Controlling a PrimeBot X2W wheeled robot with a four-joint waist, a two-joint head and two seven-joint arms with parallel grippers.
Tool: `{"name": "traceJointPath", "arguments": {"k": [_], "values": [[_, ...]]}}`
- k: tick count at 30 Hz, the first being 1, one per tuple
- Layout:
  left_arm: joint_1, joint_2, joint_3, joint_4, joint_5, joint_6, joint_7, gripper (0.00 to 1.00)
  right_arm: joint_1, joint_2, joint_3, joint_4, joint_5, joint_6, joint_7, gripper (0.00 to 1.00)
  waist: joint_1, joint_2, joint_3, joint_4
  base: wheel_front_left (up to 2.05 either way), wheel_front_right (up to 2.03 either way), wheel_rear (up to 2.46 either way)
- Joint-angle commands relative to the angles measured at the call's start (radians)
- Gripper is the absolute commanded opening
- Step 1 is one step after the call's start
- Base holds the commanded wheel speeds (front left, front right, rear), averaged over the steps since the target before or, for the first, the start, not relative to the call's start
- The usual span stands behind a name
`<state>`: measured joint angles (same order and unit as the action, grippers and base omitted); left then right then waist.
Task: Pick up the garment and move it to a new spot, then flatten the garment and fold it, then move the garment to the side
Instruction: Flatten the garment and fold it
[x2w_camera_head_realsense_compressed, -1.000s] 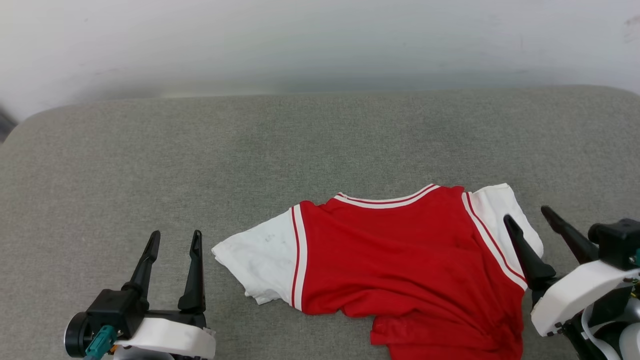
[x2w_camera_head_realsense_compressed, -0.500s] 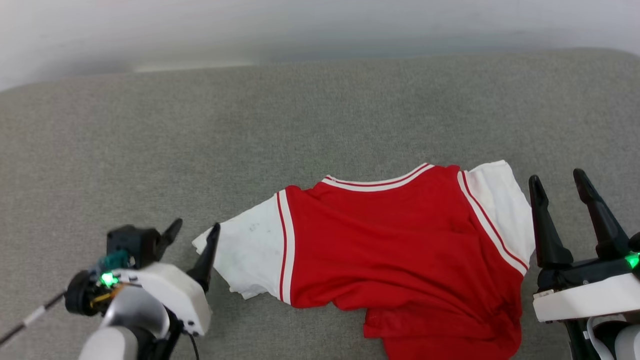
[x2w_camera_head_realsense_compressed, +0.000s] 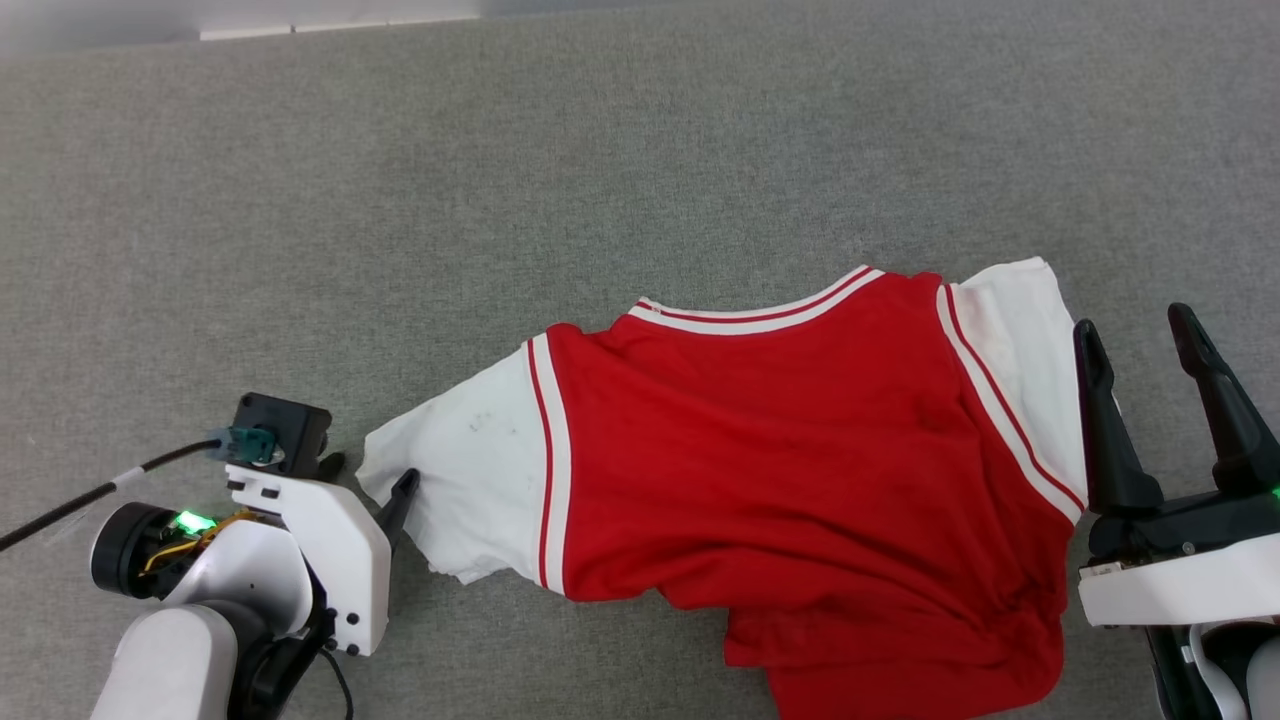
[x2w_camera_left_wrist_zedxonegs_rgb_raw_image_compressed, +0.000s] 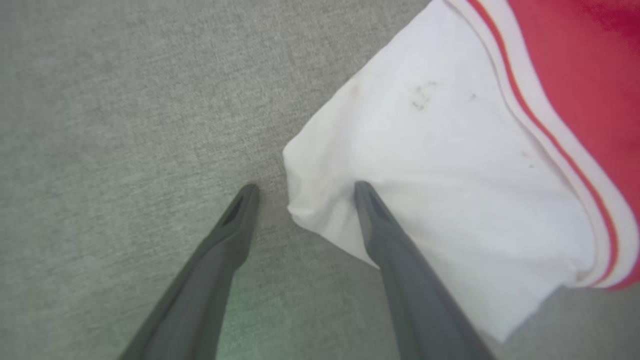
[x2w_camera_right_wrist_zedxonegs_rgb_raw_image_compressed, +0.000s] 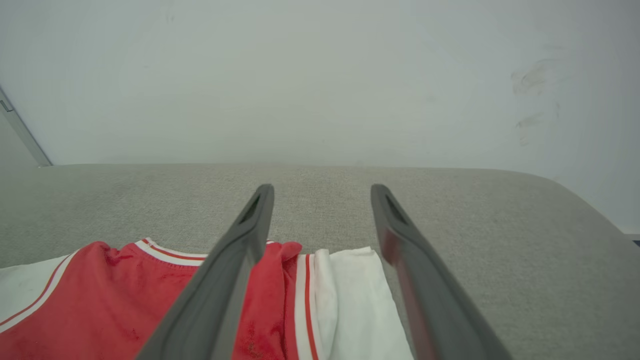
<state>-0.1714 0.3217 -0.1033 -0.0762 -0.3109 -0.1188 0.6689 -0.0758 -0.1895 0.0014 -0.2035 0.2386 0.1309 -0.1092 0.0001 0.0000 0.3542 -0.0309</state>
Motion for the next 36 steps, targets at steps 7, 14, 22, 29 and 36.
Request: {"name": "traceJointPath", "arguments": {"k": [7,14,22,29,36], "values": [[0.019,-0.003,-0.038,0.116,0.0,0.006,0.024,1.0,-0.016,-0.002,-0.005,-0.004,-0.016,0.0,-0.009,1.0,-0.0001,0.0,0.03,-0.003,0.0,0.0,0.0],[-0.012,-0.017,-0.029,0.158,0.011,0.023,-0.078,0.0,-0.016,-0.021,-0.001,0.01,-0.027,0.0,0.013,1.0,-0.0001,0.0,-0.003,0.01,0.0,0.0,0.0],[-0.009,-0.001,-0.003,0.056,0.041,0.035,-0.251,0.0,-0.041,-0.126,-0.003,0.043,0.004,0.0,0.275,1.0,-0.0001,0.0,-0.071,0.04,0.0,0.0,0.0],[0.025,0.025,-0.009,-0.124,0.058,0.034,-0.272,0.0,-0.172,-0.292,0.033,0.109,0.107,0.0,0.72,1.0,-0.0001,0.0,-0.062,0.085,0.0,0.0,0.0],[0.028,0.025,-0.058,-0.269,0.061,0.025,-0.247,0.0,-0.364,-0.374,0.091,0.247,0.164,0.0,0.973,1.0,-0.0001,0.0,-0.008,0.15,0.0,0.0,0.0]]}}
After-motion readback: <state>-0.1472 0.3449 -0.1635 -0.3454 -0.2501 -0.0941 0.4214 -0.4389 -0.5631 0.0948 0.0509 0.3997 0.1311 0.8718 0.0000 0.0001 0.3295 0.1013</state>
